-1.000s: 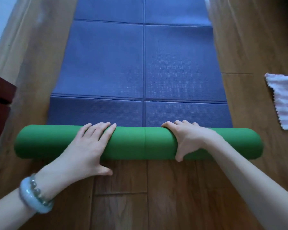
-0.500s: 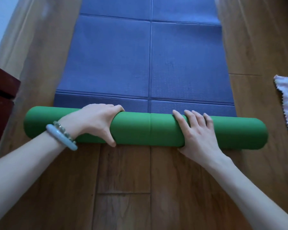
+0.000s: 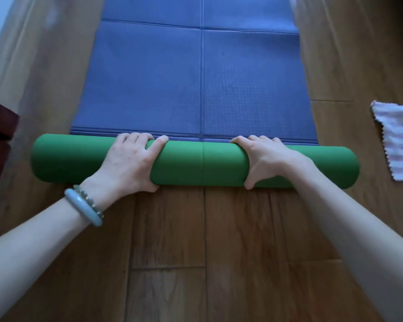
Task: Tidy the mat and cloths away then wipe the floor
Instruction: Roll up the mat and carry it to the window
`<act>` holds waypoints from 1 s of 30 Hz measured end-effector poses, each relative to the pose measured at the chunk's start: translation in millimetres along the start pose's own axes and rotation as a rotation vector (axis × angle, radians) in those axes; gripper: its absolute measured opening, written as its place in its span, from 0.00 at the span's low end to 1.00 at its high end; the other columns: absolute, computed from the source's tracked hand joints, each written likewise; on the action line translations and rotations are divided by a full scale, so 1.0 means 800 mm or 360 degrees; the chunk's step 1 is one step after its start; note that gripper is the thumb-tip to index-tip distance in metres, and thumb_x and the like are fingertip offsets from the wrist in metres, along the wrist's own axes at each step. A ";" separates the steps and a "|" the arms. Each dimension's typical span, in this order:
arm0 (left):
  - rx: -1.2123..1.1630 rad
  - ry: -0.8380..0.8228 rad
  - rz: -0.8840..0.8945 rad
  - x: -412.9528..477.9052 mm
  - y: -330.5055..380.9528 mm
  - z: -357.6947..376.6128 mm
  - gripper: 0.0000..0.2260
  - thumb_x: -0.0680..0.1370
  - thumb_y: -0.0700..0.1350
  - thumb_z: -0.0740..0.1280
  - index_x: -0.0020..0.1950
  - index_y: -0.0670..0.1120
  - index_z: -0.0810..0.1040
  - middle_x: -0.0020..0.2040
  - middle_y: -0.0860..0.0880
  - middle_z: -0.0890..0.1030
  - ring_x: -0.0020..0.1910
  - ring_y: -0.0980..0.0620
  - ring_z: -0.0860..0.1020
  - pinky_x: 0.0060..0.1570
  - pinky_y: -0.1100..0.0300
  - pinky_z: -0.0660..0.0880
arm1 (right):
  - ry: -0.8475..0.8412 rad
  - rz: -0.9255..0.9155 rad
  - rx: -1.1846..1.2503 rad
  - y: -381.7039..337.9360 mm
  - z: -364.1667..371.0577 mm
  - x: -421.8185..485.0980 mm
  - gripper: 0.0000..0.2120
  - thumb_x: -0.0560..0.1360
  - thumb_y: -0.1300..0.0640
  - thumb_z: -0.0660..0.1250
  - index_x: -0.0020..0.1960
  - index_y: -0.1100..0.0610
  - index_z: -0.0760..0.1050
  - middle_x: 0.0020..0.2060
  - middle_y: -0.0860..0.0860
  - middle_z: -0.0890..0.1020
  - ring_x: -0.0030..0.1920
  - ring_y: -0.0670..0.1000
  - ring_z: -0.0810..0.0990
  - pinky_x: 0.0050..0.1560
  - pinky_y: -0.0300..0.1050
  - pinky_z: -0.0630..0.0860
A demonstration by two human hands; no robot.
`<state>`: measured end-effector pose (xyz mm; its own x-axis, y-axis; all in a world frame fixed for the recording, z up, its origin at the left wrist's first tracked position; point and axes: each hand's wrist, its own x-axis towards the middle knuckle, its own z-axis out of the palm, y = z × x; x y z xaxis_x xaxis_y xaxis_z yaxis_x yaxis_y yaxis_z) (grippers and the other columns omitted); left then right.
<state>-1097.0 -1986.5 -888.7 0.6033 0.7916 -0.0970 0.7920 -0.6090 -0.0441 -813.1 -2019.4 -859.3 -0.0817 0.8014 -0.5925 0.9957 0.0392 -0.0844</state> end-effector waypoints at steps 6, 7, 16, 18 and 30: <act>0.0016 -0.0143 0.0128 -0.028 -0.001 -0.007 0.47 0.45 0.61 0.74 0.62 0.44 0.72 0.47 0.42 0.80 0.42 0.41 0.79 0.44 0.49 0.74 | -0.0203 -0.0039 0.0075 -0.017 0.014 -0.028 0.49 0.54 0.45 0.78 0.69 0.44 0.56 0.54 0.49 0.70 0.59 0.54 0.69 0.52 0.50 0.61; 0.0006 -0.0168 0.0166 -0.042 0.001 -0.005 0.47 0.46 0.62 0.73 0.62 0.45 0.72 0.46 0.43 0.80 0.42 0.41 0.79 0.43 0.50 0.74 | -0.0268 -0.0066 0.0080 -0.021 0.023 -0.038 0.49 0.54 0.44 0.78 0.69 0.44 0.56 0.55 0.49 0.70 0.59 0.54 0.69 0.52 0.50 0.62; -0.0175 -0.0905 0.0250 -0.054 0.009 -0.026 0.44 0.53 0.68 0.70 0.66 0.58 0.60 0.52 0.53 0.75 0.53 0.50 0.75 0.52 0.55 0.70 | -0.0250 -0.0121 0.0099 -0.027 0.059 -0.083 0.54 0.57 0.40 0.75 0.73 0.41 0.47 0.64 0.48 0.62 0.66 0.52 0.60 0.69 0.50 0.54; -0.0427 -0.1171 0.0181 -0.023 -0.001 -0.034 0.44 0.54 0.66 0.75 0.65 0.59 0.61 0.54 0.55 0.73 0.55 0.52 0.73 0.53 0.55 0.71 | -0.0024 -0.0102 -0.0034 -0.035 0.066 -0.091 0.56 0.58 0.39 0.74 0.75 0.45 0.44 0.67 0.50 0.61 0.69 0.54 0.60 0.72 0.53 0.52; -0.0367 -0.0207 0.0234 -0.073 -0.016 -0.012 0.52 0.54 0.74 0.68 0.72 0.47 0.66 0.64 0.45 0.73 0.62 0.44 0.72 0.63 0.53 0.63 | -0.0055 -0.0156 0.0073 -0.034 0.042 -0.052 0.51 0.54 0.40 0.76 0.71 0.42 0.53 0.58 0.48 0.70 0.60 0.52 0.68 0.59 0.52 0.65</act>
<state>-1141.1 -2024.7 -872.6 0.7077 0.6737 -0.2129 0.7065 -0.6772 0.2055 -838.1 -2073.6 -859.3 -0.1811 0.7738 -0.6069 0.9798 0.0887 -0.1793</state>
